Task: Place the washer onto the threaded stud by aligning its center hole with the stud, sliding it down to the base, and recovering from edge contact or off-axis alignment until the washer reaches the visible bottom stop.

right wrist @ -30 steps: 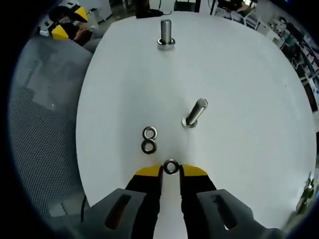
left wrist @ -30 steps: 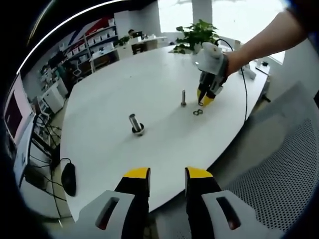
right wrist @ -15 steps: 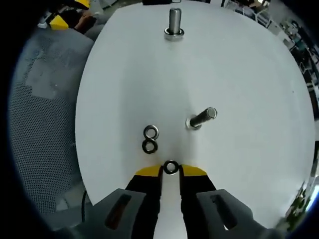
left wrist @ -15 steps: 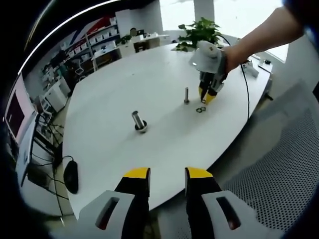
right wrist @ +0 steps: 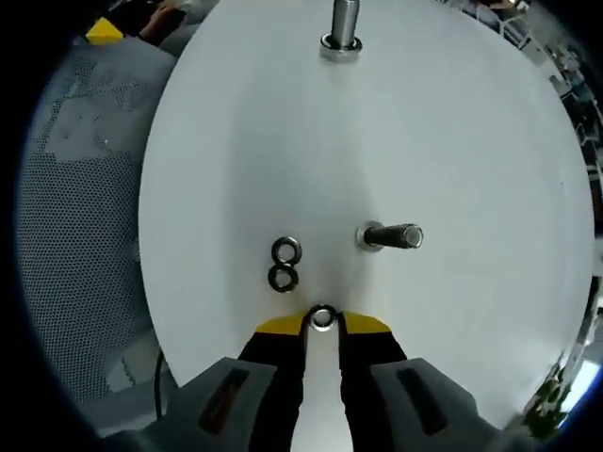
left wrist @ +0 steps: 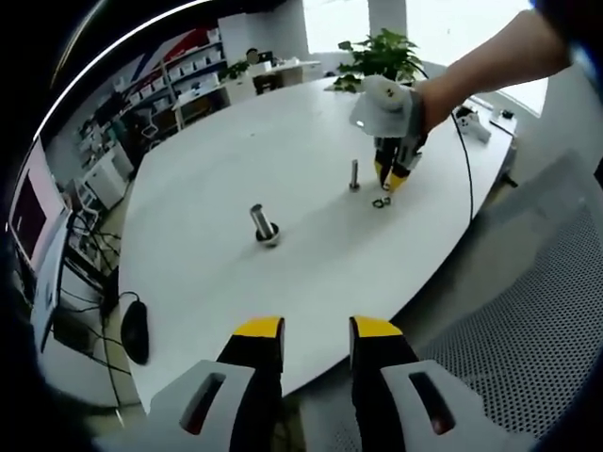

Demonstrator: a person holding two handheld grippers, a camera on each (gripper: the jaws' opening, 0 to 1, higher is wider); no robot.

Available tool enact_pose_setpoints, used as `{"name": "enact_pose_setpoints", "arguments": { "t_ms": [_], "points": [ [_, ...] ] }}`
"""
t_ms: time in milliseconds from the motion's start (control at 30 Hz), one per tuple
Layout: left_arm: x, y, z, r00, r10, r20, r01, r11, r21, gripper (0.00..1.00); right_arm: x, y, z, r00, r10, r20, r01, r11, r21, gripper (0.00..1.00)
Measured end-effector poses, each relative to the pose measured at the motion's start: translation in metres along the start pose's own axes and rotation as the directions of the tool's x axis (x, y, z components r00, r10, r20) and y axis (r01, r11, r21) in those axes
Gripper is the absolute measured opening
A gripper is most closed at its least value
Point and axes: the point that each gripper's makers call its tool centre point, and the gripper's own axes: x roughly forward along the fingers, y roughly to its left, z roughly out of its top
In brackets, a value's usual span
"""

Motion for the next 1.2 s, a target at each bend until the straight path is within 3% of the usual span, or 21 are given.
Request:
{"name": "enact_pose_setpoints", "arguments": {
  "t_ms": [233, 667, 733, 833, 1000, 1200],
  "points": [
    [-0.001, 0.0, 0.001, 1.0, -0.003, 0.012, 0.003, 1.0, -0.007, 0.26, -0.003, 0.0, 0.0, 0.992, -0.012, 0.123, -0.002, 0.993, 0.116, 0.14],
    [0.0, 0.001, 0.001, 1.0, -0.004, 0.007, 0.004, 1.0, -0.009, 0.26, -0.002, -0.002, -0.003, 0.987, -0.015, 0.159, -0.013, 0.985, 0.17, 0.13],
    [-0.001, 0.002, 0.001, 1.0, -0.001, 0.011, 0.001, 1.0, -0.011, 0.26, -0.004, -0.001, -0.004, 0.984, -0.009, 0.177, -0.03, 0.977, 0.212, 0.13],
    [-0.001, 0.003, 0.001, 1.0, 0.001, 0.013, -0.001, 1.0, -0.015, 0.26, -0.015, -0.005, 0.0, 0.971, -0.015, 0.237, -0.05, 0.962, 0.267, 0.13],
    [-0.001, 0.003, 0.001, 1.0, 0.002, 0.013, -0.002, 1.0, -0.016, 0.26, -0.03, -0.016, 0.004, 0.966, -0.035, 0.254, -0.035, 0.963, 0.268, 0.13],
    [-0.001, 0.004, 0.001, 1.0, 0.006, 0.013, -0.006, 1.0, -0.02, 0.26, -0.051, -0.023, 0.024, 0.945, -0.06, 0.321, -0.033, 0.961, 0.276, 0.13]
  ]
}}
